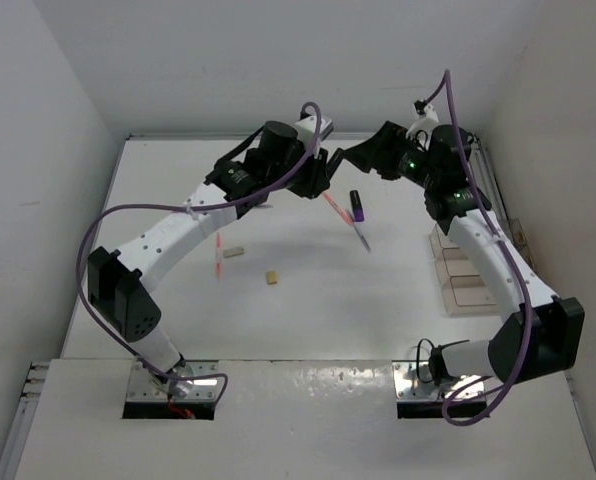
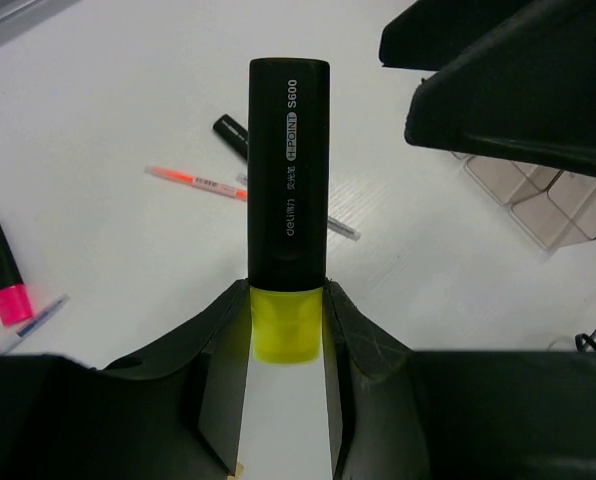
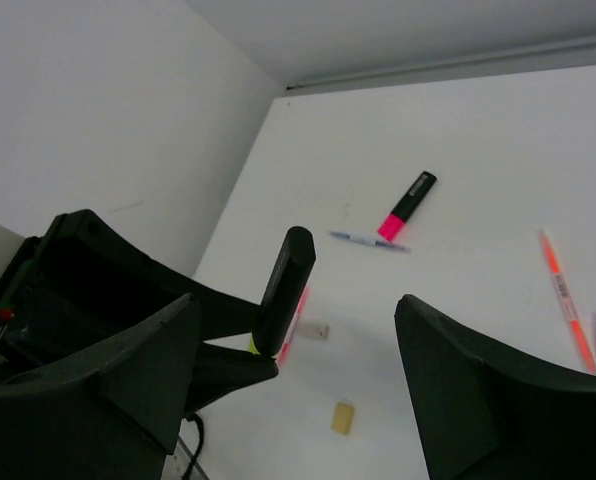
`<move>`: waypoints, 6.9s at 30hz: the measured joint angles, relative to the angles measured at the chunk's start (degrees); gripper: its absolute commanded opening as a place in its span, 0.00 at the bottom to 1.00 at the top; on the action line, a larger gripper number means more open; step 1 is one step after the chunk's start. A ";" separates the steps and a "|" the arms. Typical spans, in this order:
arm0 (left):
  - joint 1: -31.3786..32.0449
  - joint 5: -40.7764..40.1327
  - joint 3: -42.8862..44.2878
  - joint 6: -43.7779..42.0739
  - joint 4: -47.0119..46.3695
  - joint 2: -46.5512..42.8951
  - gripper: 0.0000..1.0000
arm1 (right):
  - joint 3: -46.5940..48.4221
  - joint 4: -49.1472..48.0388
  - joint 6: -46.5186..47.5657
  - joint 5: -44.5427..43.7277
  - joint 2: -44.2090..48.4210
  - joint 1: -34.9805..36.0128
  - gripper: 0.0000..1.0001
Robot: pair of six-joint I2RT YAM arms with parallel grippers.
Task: Sort the stationery into containers
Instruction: Place the pen in the storage box, then pick up the pen from the center of the board, then place the pen in the storage box.
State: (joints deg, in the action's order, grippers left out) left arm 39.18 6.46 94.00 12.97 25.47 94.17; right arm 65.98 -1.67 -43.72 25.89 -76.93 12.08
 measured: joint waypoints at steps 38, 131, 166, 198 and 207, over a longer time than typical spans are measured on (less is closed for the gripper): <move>-3.50 8.39 -0.57 4.50 -1.60 -0.42 0.81 | 1.31 -4.42 -8.09 0.07 -7.34 5.57 0.00; -23.02 -8.15 25.16 -11.37 12.20 45.20 0.41 | 2.32 35.89 64.98 22.71 -0.72 -33.00 0.52; 0.28 4.39 0.61 -1.77 -0.85 -3.52 0.12 | 0.72 -0.52 -5.01 0.85 6.67 0.44 0.74; 1.31 1.92 0.76 -2.25 -0.42 -3.06 1.00 | 0.59 3.45 3.65 -0.28 3.34 2.51 0.00; -7.21 7.45 -1.33 -5.81 0.09 -3.08 1.00 | 0.59 18.45 45.62 7.85 11.21 -14.38 0.00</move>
State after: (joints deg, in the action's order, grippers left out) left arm 31.97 13.91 92.66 7.16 25.56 91.09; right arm 66.57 16.78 1.89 33.74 -65.71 -2.31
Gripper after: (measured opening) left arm 0.998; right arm 0.119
